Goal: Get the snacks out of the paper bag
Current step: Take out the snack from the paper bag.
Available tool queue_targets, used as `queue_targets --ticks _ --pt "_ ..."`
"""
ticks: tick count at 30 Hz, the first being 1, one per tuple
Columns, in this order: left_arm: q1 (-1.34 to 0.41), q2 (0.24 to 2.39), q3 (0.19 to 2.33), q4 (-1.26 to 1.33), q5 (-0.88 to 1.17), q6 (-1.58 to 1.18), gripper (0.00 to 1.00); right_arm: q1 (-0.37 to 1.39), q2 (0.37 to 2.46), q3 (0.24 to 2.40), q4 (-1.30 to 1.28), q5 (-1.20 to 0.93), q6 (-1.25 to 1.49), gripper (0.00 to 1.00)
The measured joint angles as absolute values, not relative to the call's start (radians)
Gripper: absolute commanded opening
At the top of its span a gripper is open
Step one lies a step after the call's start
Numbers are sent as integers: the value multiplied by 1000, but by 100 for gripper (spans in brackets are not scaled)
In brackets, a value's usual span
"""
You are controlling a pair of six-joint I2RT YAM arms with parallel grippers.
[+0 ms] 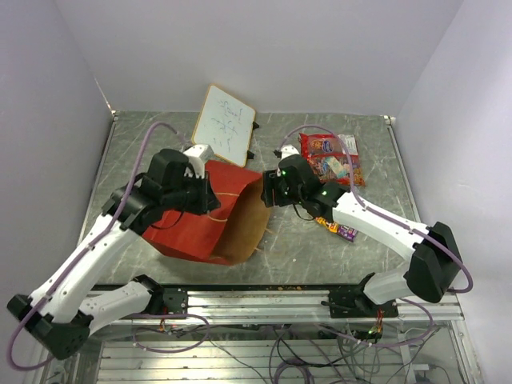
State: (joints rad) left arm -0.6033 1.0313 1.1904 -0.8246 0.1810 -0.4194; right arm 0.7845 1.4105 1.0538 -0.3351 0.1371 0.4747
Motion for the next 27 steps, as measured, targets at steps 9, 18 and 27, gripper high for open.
queue_targets --ticks 9,18,27 --pt "-603 865 1076 -782 187 -572 7 785 1448 1219 -369 184 298 59" --pt "-603 825 1072 -783 163 -596 7 788 1556 1353 -357 142 201 60" --pt "-603 788 1084 -786 137 -591 7 792 1514 1350 -289 109 95 62"
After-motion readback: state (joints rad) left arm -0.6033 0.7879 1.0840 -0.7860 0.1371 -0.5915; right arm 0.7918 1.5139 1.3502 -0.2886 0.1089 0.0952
